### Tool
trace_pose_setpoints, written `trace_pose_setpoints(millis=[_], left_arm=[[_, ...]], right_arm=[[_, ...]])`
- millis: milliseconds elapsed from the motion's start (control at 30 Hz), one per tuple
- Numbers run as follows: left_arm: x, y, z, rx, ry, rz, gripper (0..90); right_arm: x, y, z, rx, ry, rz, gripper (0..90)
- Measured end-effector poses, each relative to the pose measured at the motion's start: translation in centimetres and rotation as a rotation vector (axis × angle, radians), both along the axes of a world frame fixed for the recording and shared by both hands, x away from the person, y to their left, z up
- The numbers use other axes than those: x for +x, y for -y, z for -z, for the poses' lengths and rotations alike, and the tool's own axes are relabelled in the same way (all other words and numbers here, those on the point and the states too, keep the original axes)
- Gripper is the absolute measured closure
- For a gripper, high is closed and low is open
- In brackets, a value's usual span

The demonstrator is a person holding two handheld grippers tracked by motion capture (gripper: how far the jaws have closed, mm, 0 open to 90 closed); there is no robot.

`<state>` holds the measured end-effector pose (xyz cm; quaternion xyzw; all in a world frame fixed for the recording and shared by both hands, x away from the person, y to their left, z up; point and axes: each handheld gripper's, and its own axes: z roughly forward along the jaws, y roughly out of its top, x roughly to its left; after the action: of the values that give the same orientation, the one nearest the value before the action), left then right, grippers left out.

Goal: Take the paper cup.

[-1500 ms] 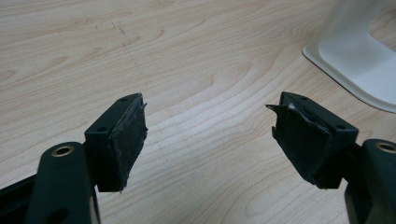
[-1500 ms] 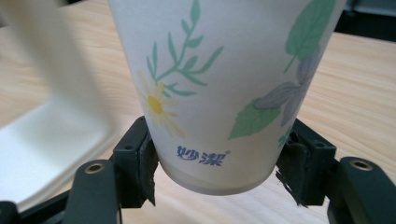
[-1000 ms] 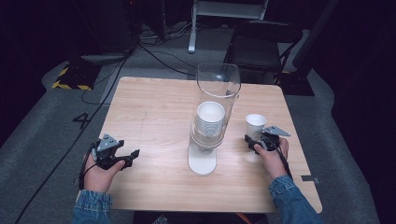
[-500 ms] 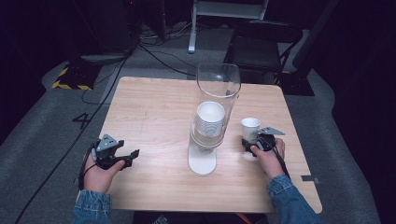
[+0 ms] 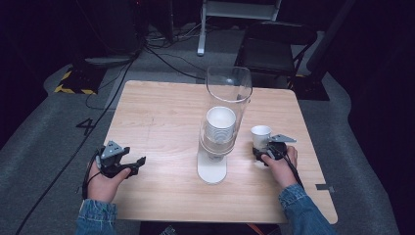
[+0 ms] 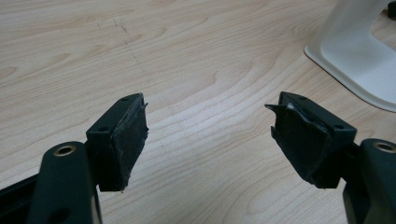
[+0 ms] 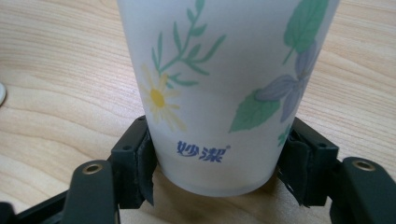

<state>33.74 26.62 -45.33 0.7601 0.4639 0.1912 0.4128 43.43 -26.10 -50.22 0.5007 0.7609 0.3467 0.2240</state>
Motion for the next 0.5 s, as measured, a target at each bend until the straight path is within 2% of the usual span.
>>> trace_pose_setpoints(millis=[167, 500], left_arm=[[-0.01, 0.05, 0.00, 0.000, -0.001, -0.002, 26.0], [0.03, 0.13, 0.03, -0.001, -0.006, 0.002, 25.9]], right_arm=[[-0.34, -0.08, 0.13, -0.007, 0.013, -0.005, 34.5], [-0.69, -0.19, 0.07, -0.011, 0.007, -0.013, 34.1]])
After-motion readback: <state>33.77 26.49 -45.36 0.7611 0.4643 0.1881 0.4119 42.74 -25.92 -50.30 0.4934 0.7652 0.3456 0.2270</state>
